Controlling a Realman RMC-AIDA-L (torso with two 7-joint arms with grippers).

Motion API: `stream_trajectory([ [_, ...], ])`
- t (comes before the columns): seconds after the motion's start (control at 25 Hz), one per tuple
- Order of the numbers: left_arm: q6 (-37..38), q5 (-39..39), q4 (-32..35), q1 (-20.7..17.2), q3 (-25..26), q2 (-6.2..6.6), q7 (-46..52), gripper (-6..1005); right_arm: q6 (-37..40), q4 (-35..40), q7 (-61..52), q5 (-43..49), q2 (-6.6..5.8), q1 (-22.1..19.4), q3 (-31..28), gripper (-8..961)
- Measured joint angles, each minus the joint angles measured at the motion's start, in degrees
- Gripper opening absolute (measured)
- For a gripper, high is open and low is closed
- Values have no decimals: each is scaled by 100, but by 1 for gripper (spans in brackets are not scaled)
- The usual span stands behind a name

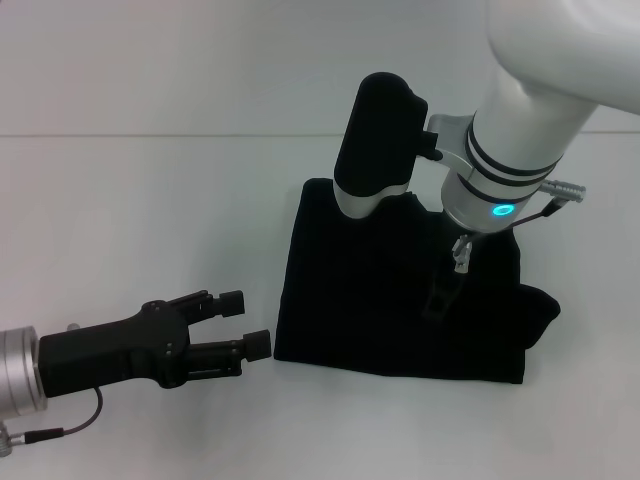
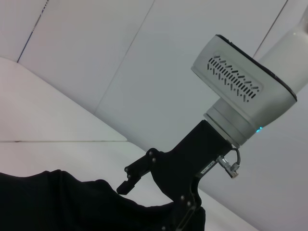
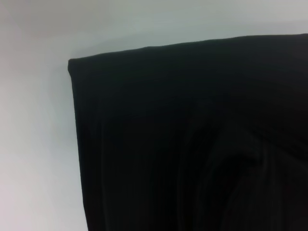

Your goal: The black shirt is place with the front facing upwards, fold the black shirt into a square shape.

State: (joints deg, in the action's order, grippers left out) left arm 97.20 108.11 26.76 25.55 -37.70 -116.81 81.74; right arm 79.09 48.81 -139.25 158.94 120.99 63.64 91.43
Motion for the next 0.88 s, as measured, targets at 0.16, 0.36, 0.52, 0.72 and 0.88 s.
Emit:
stream_trajectory([
  [0.16,0,0,-20,-2,0,-6,-9,949,-72,-95,6,-8,4,-1,11,933],
  [0.36,-1,-18,-23,-8,0,-10,-25,949,-231,-209,-8,-26,4,-30,107,932],
  [0.52,-9,-41,-24,-8,10,-26,-37,950,-287,-210,-26,-32,4,-77,154,931],
  [0.72,-15,-44,-29,-2,55,-40,-37,950,-318,-139,-27,-39,-11,-182,161,773],
  [0.88,-18,-45,-31,2,69,-39,-36,950,-352,-132,-43,-39,-22,-218,127,609],
])
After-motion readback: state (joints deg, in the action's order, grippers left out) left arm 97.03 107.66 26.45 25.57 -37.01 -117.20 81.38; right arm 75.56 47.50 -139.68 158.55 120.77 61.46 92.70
